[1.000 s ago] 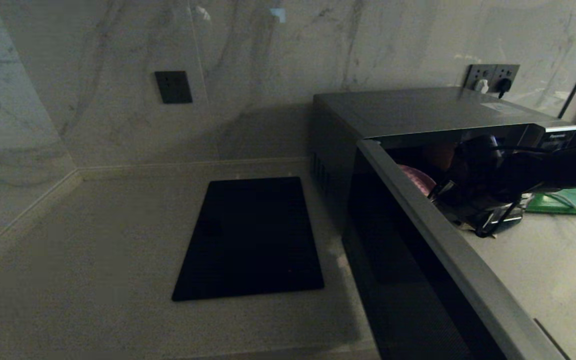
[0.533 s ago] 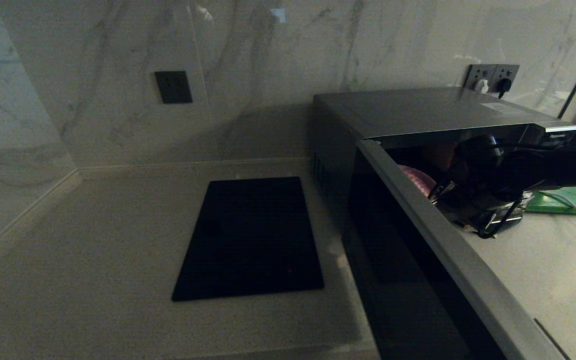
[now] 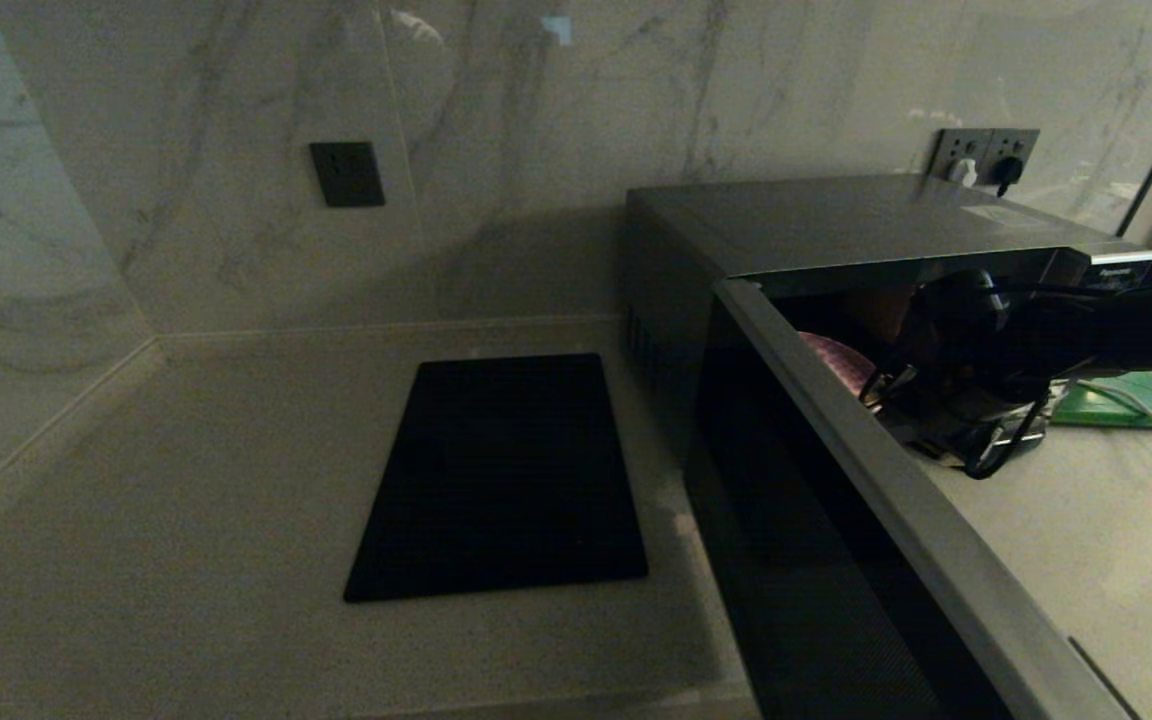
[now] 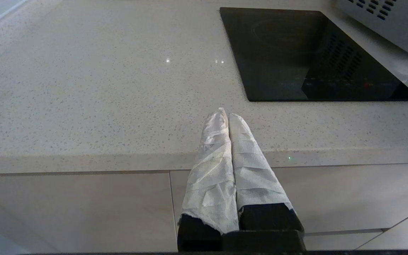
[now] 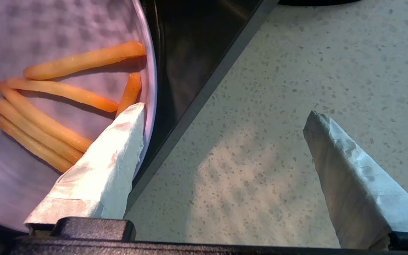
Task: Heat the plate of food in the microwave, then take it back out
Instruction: Take the plate out of the microwave
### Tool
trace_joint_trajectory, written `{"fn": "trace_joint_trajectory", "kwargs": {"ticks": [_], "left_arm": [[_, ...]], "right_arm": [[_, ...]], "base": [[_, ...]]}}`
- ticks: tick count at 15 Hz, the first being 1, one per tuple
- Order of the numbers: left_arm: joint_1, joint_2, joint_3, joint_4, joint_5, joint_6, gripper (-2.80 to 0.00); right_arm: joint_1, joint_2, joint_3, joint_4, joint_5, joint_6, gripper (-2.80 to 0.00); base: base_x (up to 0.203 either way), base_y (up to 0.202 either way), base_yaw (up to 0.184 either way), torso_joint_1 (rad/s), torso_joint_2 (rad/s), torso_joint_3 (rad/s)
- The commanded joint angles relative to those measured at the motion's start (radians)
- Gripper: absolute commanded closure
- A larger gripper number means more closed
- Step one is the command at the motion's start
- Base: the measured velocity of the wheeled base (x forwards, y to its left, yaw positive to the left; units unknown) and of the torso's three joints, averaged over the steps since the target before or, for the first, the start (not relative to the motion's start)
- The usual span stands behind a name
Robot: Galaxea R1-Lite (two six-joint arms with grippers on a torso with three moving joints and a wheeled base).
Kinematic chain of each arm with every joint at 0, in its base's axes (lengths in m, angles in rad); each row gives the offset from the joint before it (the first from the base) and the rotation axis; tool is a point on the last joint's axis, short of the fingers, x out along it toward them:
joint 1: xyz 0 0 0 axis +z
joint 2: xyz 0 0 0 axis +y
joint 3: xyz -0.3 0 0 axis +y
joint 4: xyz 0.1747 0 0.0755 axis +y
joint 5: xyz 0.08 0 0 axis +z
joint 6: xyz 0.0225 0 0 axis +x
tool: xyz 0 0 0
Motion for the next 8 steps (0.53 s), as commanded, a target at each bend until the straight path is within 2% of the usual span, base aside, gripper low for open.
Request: {"fn": "trace_joint_trajectory", "kwargs": {"ticks": [1,8], "left_arm": [[0.0,0.0,0.0,0.0,0.0,0.0,0.0],[0.0,0.001,0.0,0.0,0.0,0.0,0.0]], "right_arm": [[-0.001,-0.006,0.0,0.014,-0.003,0.005,-2.8],[0.014,0.022,-0.039,0.011,0.024,0.062,-2.8]], "base": [[0.0,0.0,0.0,0.0,0.0,0.0],[0.0,0.0,0.0,0.0,0.0,0.0]]}}
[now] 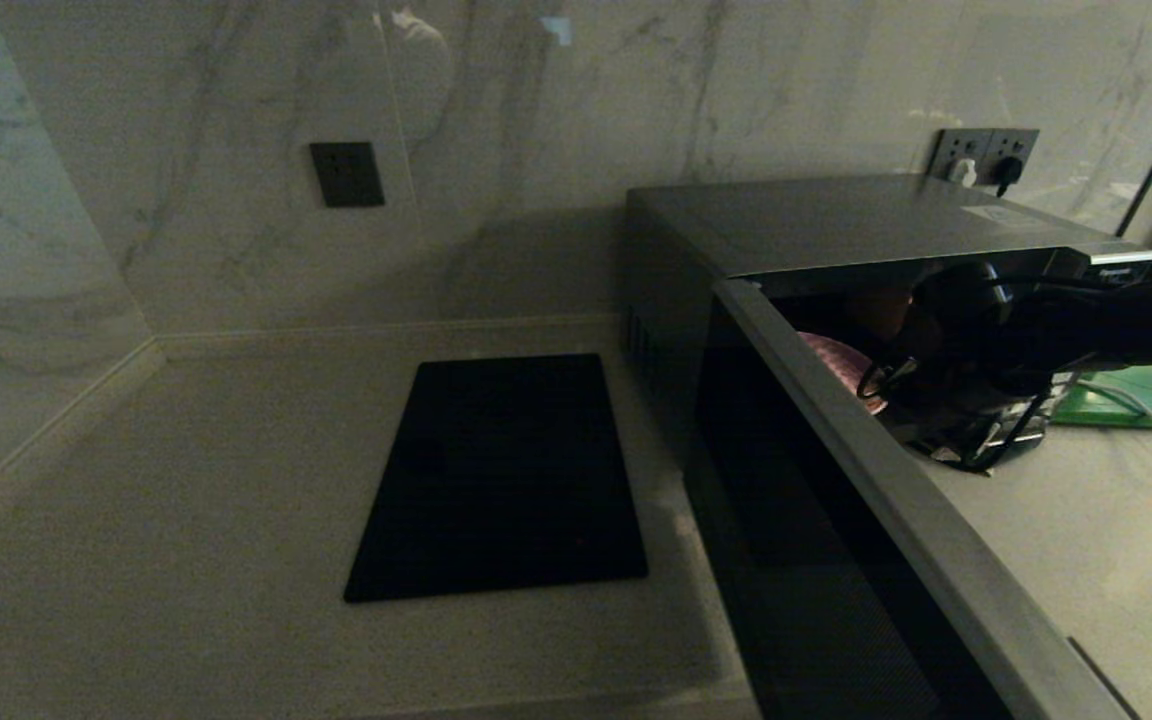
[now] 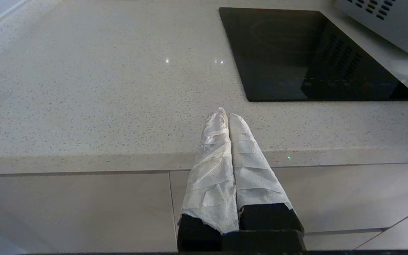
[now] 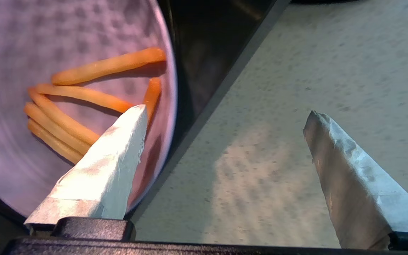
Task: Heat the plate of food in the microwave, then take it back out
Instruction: Take the plate out of the microwave
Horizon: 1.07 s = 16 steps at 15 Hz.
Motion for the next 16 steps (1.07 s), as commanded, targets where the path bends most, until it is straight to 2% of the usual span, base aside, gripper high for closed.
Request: {"fn": "trace_joint_trajectory", "kwargs": {"ticks": [1,16], "left_arm": [[0.0,0.001,0.0,0.0,0.0,-0.001,0.0],[0.0,0.002,0.0,0.0,0.0,-0.001,0.0]], "right_arm": [[0.011,0.028,-0.017,0.002,0.0,0.035,-2.8],[0.018,0.052,-0.035,0.003,-0.003,0.054,-2.8]], "base": [[0.0,0.0,0.0,0.0,0.0,0.0],[0.0,0.0,0.0,0.0,0.0,0.0]]}}
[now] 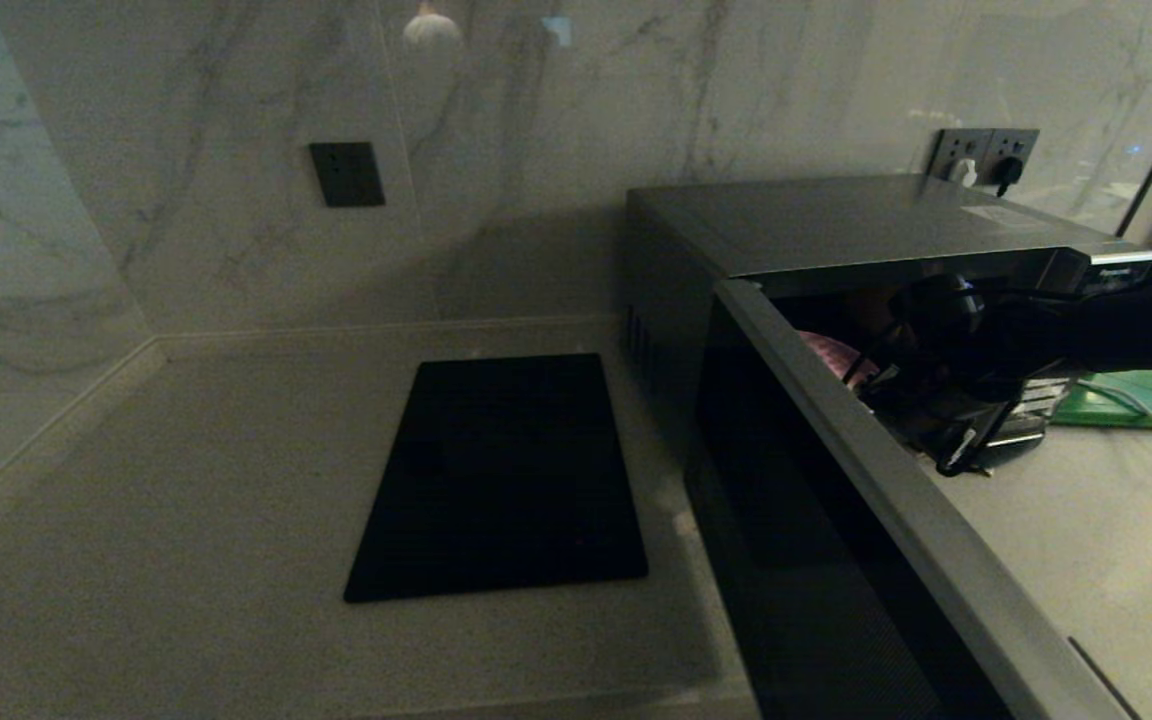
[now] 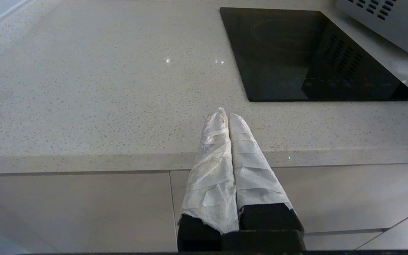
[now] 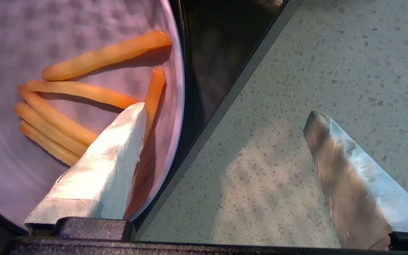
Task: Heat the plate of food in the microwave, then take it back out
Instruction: Take the plate out of the microwave
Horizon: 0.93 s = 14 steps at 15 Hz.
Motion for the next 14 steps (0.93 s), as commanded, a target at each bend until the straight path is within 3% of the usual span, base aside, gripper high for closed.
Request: {"fn": "trace_joint_trajectory", "kwargs": {"ticks": [1,14], "left_arm": [[0.0,0.001,0.0,0.0,0.0,-0.001,0.0],[0.0,0.001,0.0,0.0,0.0,-0.001,0.0]], "right_arm": [[0.003,0.0,-0.001,0.003,-0.001,0.005,-2.8],[0.008,-0.023,-0.013,0.002,0.001,0.009,-2.8]], "base": [[0.0,0.0,0.0,0.0,0.0,0.0],[0.0,0.0,0.0,0.0,0.0,0.0]]}}
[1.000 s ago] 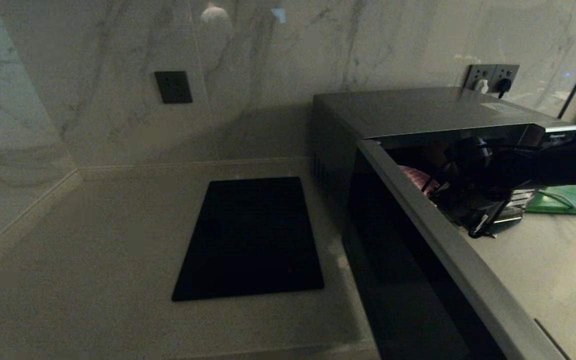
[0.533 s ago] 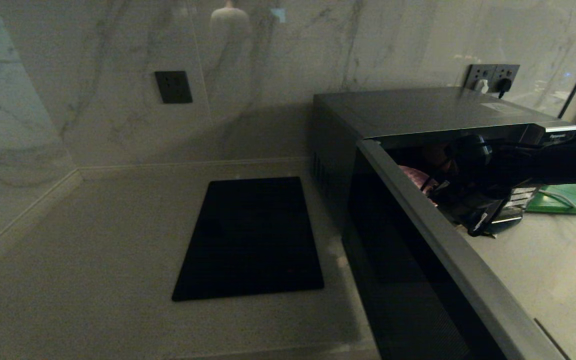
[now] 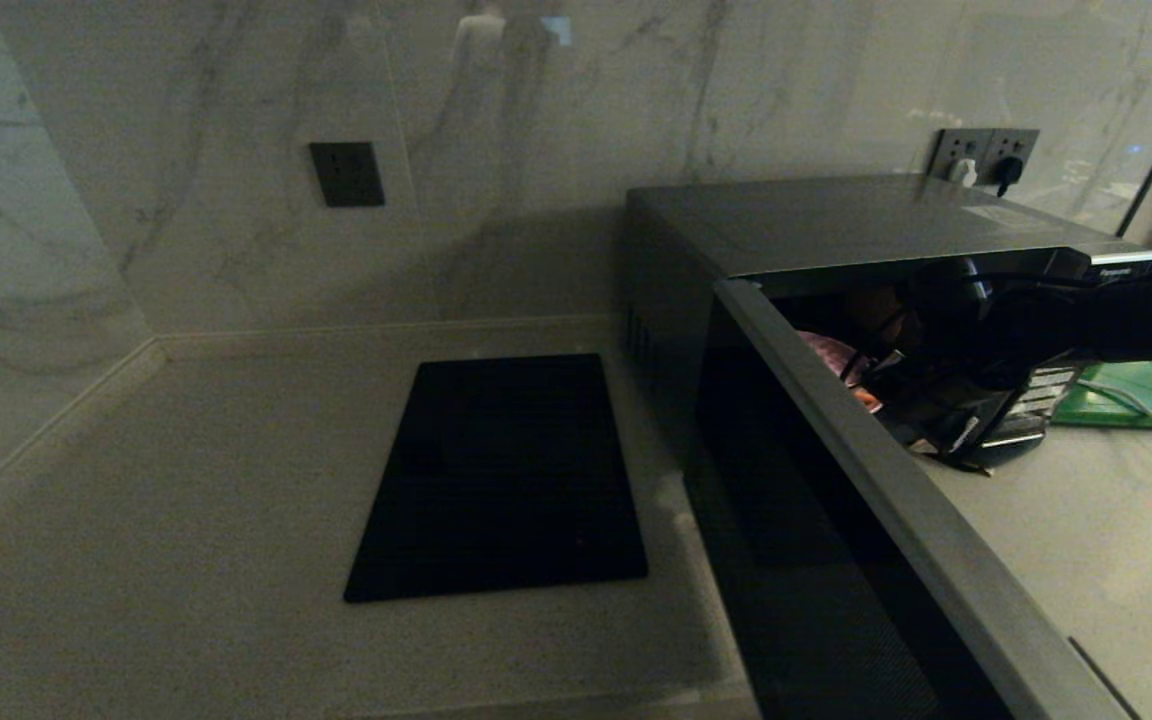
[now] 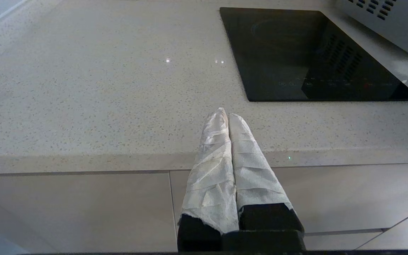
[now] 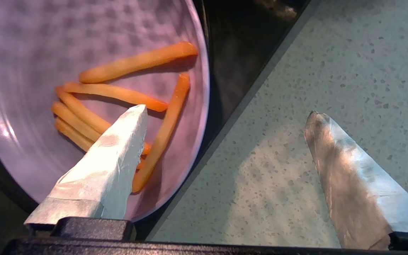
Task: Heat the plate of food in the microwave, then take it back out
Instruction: Take the plate out of the microwave
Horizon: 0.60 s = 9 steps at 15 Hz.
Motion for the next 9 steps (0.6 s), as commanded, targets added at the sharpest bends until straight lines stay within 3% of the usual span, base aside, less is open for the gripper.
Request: {"fn": "trace_joint_trajectory", "kwargs": {"ticks": [1,9], "left_arm": [[0.0,0.0,0.0,0.0,0.001,-0.001,0.0],[0.0,0.001,0.0,0.0,0.001,-0.001,0.0]], "right_arm": [[-0.001,0.003,0.007,0.004,-0.001,0.005,-2.8],[0.001,0.034,0.006,0.005,-0.007,0.002,-2.8]], "base": [[0.0,0.0,0.0,0.0,0.0,0.0],[0.0,0.0,0.0,0.0,0.0,0.0]]}}
